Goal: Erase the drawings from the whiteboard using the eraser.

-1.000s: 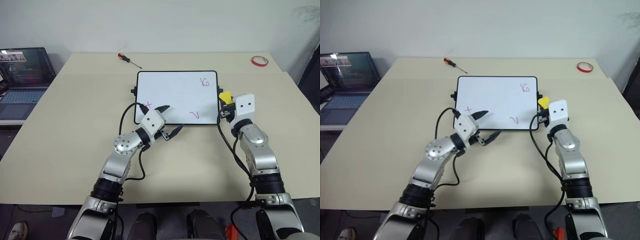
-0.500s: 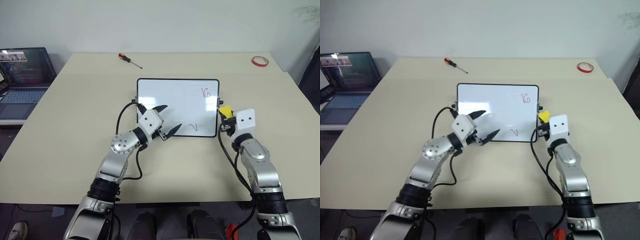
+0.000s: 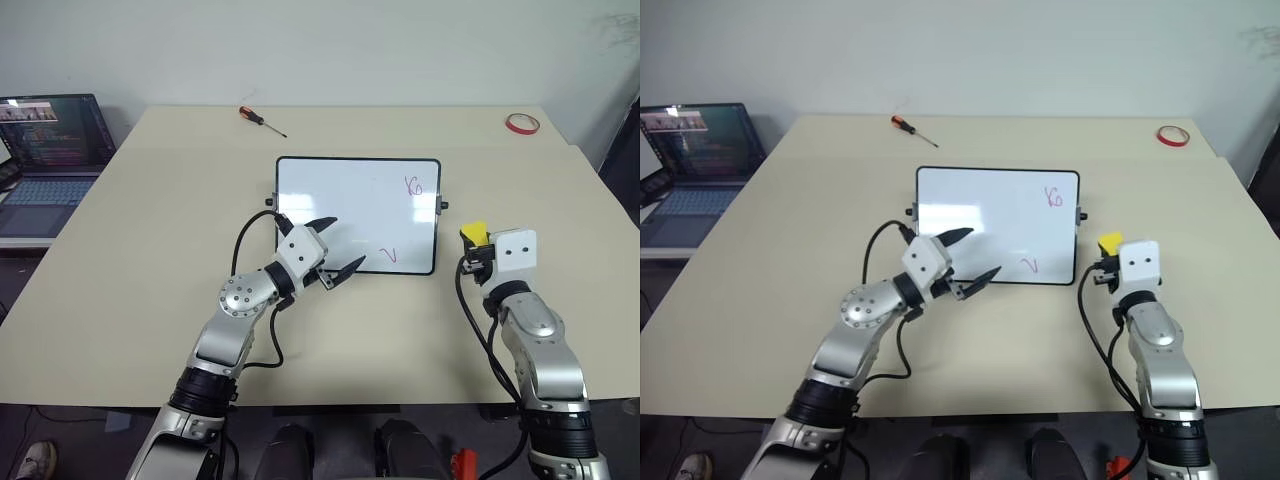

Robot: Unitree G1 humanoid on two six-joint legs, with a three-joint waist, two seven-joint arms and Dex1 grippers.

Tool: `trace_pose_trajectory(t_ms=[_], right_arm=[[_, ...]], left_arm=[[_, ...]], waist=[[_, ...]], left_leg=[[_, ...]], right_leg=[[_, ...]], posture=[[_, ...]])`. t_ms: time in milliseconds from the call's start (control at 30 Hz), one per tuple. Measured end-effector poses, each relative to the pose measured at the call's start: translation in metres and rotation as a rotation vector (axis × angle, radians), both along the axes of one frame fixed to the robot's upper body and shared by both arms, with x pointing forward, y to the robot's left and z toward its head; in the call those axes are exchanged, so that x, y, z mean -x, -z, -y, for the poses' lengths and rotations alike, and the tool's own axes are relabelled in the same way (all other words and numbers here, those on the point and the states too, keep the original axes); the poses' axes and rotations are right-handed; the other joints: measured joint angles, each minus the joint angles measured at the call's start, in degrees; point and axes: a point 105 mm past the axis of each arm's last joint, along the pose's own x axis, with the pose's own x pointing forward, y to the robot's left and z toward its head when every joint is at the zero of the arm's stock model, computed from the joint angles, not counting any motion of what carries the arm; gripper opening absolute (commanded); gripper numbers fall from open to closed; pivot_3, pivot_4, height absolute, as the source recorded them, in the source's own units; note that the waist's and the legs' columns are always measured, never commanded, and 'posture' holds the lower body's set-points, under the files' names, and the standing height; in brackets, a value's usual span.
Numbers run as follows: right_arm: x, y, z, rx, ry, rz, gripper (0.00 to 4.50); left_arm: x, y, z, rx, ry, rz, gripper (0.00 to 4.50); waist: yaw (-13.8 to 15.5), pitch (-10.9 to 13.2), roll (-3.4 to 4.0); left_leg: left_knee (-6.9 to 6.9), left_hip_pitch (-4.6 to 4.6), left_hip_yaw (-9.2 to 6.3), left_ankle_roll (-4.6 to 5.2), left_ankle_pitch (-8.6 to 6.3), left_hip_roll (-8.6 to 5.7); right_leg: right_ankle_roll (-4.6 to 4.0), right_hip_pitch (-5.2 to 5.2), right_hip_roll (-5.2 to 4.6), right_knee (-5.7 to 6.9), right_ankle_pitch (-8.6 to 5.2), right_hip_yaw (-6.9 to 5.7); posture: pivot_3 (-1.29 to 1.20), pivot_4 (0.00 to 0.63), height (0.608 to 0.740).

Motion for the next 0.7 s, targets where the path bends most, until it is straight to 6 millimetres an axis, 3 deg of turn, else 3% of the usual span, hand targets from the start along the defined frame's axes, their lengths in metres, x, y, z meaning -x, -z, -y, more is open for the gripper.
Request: trace_pose_trajectory(t_ms=[433,700], right_arm=[[-0.037,-0.038,-0.02,0.004,-0.062,0.125,1.16],[-0.056,-0.054,-0.057,0.006,-0.153,0.176,1.16]], left_arm=[[-0.006,0.002,0.001,-0.002,-0.003,-0.007,4.5],[-0.006,-0.002,0.003,0.003,0.003,0.011,4.5]], waist=[[0.0,0.0,0.0],[-0.2,0.0,0.0]], left_leg=[[0.0,-0.01,0.0,0.0,0.0,-0.02],[-0.01,-0.02,0.0,0.0,0.0,-0.01]], right_leg=[[0.0,-0.01,0.04,-0.01,0.0,-0.01],[0.0,-0.03,0.01,-0.01,0.0,-0.01]], posture=[[0.0,0.15,0.74],[0.0,0.15,0.74]])
